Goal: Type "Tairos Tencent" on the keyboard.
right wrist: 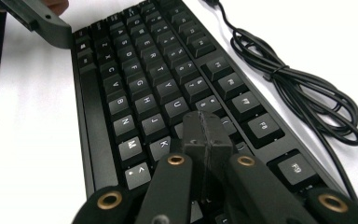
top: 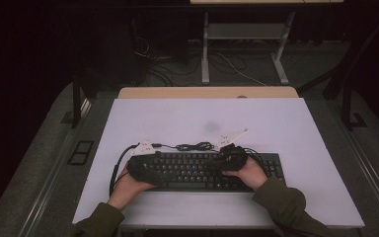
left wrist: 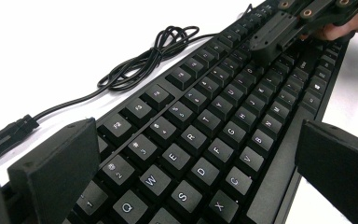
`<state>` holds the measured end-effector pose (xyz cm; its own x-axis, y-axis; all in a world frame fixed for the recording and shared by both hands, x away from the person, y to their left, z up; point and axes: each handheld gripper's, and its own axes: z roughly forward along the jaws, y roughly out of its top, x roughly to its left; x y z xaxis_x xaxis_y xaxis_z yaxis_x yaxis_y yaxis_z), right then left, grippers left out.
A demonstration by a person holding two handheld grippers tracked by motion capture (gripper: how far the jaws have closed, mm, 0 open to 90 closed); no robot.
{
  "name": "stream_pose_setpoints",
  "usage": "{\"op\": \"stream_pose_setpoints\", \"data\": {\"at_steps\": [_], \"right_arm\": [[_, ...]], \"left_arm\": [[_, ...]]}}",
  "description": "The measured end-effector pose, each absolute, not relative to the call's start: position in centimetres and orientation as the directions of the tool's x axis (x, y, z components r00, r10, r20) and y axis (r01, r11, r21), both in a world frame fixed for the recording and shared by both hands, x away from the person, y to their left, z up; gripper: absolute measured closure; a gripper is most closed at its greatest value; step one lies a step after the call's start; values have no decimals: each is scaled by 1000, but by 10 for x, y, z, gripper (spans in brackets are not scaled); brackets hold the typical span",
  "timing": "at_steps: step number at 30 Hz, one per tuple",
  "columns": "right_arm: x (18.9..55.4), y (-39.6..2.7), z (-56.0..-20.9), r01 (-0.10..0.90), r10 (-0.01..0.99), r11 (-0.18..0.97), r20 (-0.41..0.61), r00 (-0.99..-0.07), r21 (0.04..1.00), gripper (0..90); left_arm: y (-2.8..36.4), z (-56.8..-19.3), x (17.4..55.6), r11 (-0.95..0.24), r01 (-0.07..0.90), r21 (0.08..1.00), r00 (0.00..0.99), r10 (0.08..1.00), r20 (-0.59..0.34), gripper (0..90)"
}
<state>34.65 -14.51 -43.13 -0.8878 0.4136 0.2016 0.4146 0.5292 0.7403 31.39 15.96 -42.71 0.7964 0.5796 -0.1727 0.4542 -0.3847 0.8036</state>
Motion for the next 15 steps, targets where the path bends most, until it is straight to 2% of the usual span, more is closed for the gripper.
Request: {"op": "stream_pose_setpoints", "data": {"at_steps": [15], "right_arm": [[346,-142,-436,411,417,547,188,-889,730,893]], "left_arm": [[159,-428,314,-386,452,804,800,574,-174,0]]}}
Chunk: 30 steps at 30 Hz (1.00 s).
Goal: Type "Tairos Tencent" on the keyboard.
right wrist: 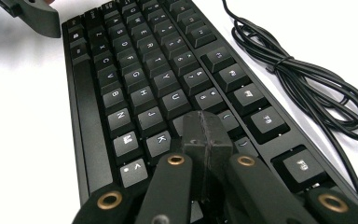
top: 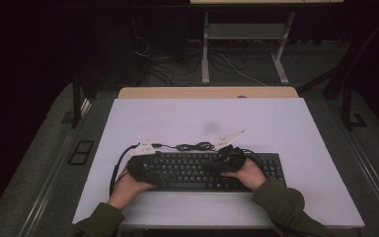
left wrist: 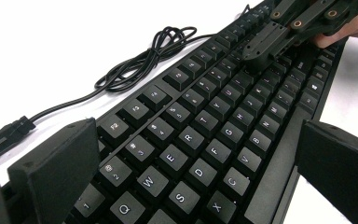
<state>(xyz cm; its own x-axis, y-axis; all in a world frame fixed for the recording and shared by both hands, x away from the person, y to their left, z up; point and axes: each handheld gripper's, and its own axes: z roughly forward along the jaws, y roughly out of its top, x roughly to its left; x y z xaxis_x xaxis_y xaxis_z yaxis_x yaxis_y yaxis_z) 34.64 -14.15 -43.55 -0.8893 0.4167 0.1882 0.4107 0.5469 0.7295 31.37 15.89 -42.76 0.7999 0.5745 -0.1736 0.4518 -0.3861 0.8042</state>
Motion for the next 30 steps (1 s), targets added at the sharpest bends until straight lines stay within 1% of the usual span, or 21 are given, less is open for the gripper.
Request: {"op": "stream_pose_setpoints", "data": {"at_steps": [18,30], "right_arm": [[346,-141,-438,410,417,555,184,-890,724,893],[346,-143,-433,407,422,547,179,-889,732,893]], "left_arm": [[159,-428,314,-388,451,804,801,574,-172,0],[159,-428,314,-389,448,805,801,574,-169,0]]}}
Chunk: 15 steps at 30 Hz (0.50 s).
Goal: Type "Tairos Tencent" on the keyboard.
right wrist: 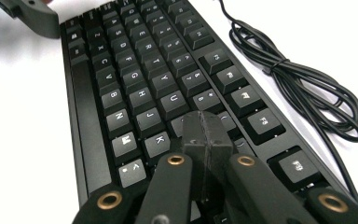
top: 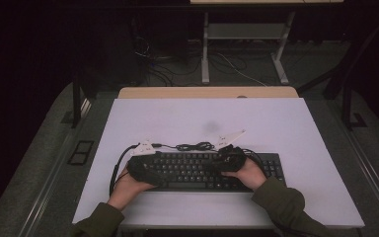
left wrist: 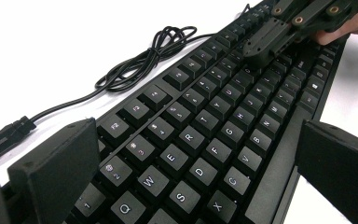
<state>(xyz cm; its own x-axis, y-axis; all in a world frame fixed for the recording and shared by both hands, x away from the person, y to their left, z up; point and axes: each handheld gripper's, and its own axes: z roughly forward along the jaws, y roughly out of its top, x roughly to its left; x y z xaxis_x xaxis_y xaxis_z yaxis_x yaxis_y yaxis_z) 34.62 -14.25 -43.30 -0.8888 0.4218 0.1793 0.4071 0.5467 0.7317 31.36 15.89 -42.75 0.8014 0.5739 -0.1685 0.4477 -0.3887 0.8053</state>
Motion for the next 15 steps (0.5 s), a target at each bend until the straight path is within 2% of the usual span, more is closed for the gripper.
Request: {"op": "stream_pose_setpoints", "data": {"at_steps": [4,7,12,15], "right_arm": [[347,-144,-431,406,423,539,179,-888,738,892],[347,-145,-430,410,426,527,186,-885,745,854],[347,-146,-429,413,436,508,188,-880,756,753],[348,-147,-428,414,437,490,195,-878,767,651]], "left_arm": [[159,-427,313,-389,447,805,801,574,-168,0],[159,-427,313,-389,447,805,801,575,-167,0],[159,-427,313,-390,446,806,802,574,-165,0],[159,-427,314,-391,446,805,802,575,-165,0]]}}
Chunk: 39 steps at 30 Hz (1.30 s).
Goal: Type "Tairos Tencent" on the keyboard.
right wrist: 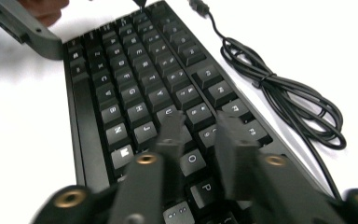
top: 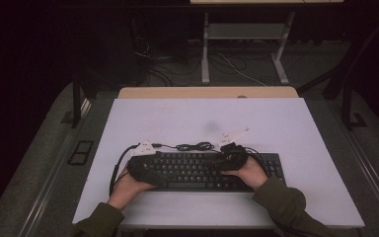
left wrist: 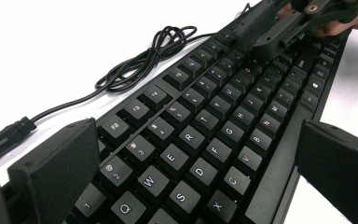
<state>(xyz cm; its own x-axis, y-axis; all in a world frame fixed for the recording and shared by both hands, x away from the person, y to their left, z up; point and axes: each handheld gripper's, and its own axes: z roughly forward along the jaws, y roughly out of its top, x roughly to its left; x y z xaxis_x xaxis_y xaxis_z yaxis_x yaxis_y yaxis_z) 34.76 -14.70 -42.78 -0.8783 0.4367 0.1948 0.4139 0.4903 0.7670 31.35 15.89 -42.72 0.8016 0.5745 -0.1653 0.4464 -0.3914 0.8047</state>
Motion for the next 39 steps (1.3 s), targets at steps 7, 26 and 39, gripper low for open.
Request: {"op": "stream_pose_setpoints", "data": {"at_steps": [7,26,39], "right_arm": [[348,-147,-426,414,448,461,196,-872,785,451],[349,-146,-429,416,488,413,189,-852,810,272],[349,-147,-430,428,491,404,203,-847,809,267]], "left_arm": [[161,-427,313,-389,445,807,800,578,-162,0],[165,-424,303,-406,437,803,803,579,-144,31],[174,-424,299,-398,439,805,801,579,-151,222]]}}
